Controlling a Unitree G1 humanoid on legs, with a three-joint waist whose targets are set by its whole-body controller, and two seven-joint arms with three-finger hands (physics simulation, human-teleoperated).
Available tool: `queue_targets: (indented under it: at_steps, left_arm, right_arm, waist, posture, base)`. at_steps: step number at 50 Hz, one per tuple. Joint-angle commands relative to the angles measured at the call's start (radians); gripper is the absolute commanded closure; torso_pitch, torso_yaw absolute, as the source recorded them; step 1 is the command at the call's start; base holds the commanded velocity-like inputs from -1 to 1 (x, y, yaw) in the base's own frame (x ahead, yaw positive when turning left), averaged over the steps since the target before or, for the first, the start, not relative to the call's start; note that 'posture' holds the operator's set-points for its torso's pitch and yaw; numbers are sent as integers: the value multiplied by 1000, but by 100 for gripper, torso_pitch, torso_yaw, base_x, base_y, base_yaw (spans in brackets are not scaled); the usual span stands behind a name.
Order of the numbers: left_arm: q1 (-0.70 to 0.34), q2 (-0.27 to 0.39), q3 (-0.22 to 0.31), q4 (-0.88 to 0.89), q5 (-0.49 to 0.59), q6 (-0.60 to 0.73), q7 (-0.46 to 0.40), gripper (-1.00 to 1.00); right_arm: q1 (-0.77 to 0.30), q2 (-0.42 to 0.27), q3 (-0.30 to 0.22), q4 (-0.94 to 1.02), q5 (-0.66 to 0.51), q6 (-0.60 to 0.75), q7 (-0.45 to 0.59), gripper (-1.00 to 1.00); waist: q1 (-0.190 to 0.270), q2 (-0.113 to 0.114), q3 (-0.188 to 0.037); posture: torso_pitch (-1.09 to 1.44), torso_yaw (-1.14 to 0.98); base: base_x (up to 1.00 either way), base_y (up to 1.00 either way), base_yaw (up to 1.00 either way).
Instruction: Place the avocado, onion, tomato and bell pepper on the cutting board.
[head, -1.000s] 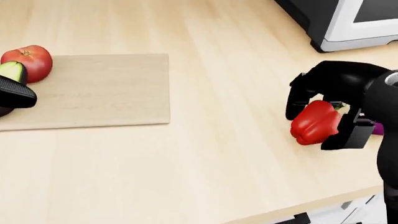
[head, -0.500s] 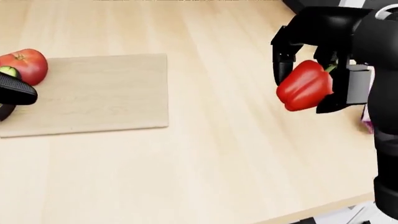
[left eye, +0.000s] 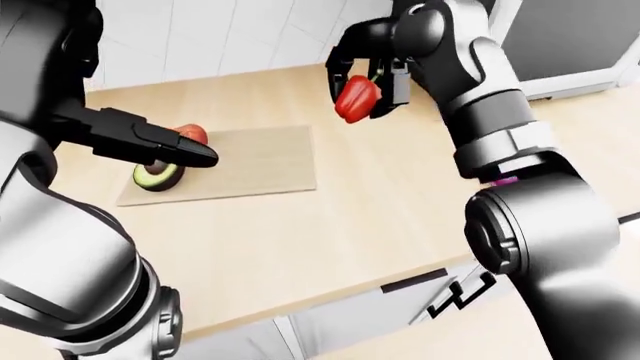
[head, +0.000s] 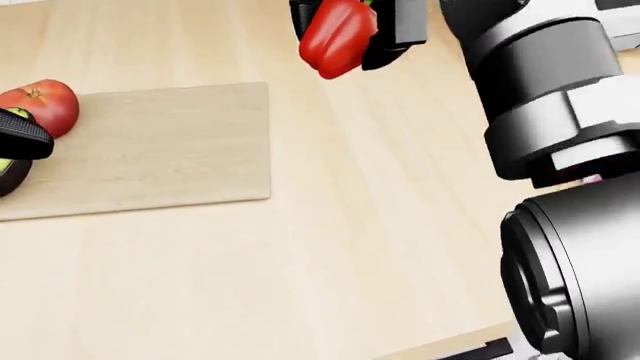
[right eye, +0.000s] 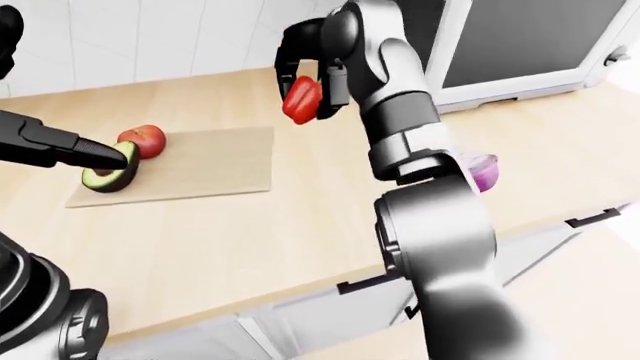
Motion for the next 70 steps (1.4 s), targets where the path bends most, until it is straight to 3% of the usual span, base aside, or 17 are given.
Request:
queue_targets:
  at_steps: [1,8,27,47,64,70]
  left_arm:
    - [-29,12,9,-10,9,-15,7,-100]
    - [-17,17,12,-23,19,-16,-4,-100]
    - [-17,22,18,-27,45,-27,-34,-100]
    - [5,15,26,-37,59,-40,-43,-100]
    - [-1,53,44,-47,72,-26,-87,-100]
    - [-5,63,45,-46,81,-24,-99,-100]
  right_arm:
    - [-68,6,-9,0,19,-18,-73,100]
    - [-106,75,7,134,44,-45,-164,100]
    - [-104,198,12,207,100,23,-327,100]
    - [-78,227,5,260,108,162,-545,98]
    - [-81,282,-41,283,223,188,-658,78]
    - [-77,291,-28,287,227,191,-681,51]
  waist:
    - [4,4,-32]
    - [46,9,-26]
    - [160,8,-23]
    - [188,6,-25]
    - [188,8,-27]
    - [188,9,-27]
  posture:
    - [0,-12]
    - [0,-9]
    - [0,-6]
    - [0,-6]
    - [0,-6]
    - [0,-6]
  base:
    - [0,0,0]
    - [0,0,0]
    - [0,0,0]
    - [0,0,0]
    - [0,0,0]
    - [0,0,0]
